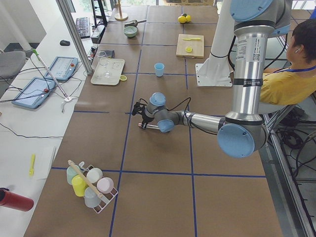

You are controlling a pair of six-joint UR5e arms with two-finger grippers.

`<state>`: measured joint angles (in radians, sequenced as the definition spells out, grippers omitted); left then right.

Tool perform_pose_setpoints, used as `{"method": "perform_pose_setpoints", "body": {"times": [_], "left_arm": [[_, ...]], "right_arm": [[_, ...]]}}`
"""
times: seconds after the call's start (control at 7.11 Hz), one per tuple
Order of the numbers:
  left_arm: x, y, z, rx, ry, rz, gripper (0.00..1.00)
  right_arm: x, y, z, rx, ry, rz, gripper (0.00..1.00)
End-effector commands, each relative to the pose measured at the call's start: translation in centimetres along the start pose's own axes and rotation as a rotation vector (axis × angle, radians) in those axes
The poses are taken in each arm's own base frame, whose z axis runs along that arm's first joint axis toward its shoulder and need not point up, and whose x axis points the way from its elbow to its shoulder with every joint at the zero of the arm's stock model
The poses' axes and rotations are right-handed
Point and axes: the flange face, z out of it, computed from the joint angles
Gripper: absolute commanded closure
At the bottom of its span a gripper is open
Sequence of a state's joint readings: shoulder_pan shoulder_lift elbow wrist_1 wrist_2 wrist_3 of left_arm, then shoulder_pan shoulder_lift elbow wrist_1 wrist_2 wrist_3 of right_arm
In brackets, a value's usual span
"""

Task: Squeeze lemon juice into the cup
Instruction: 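Close the left gripper on the steel muddler and lift it upright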

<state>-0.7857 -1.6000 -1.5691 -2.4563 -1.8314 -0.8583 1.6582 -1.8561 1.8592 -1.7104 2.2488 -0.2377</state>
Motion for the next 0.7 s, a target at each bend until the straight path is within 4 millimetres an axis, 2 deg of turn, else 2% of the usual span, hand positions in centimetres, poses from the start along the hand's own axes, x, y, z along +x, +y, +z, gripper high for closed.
{"method": "perform_pose_setpoints", "body": {"times": [0.0,0.14,0.28,0.42,0.56], "left_arm": [[0.2,-0.2,-0.3,0.015,0.0,0.008,1.0],[0.6,-0.4,-0.7,0.023,0.009,0.019,1.0],[2.0,-1.2,-1.8,0.043,0.036,0.031,1.0],[4.8,-3.3,-2.7,0.086,0.079,0.083,1.0],[7.7,-5.5,-4.0,0.148,0.122,0.236,1.0]], "right_arm": [[0.0,0.0,0.0,0.0,0.001,0.0,0.0],[0.0,-0.1,0.0,0.001,0.0,-0.001,0.0],[0.0,-0.1,0.0,0.001,0.002,0.001,0.0],[0.0,-0.1,-0.1,0.002,0.002,0.0,0.0],[0.0,-0.1,-0.1,0.003,0.001,-0.001,0.0]]}}
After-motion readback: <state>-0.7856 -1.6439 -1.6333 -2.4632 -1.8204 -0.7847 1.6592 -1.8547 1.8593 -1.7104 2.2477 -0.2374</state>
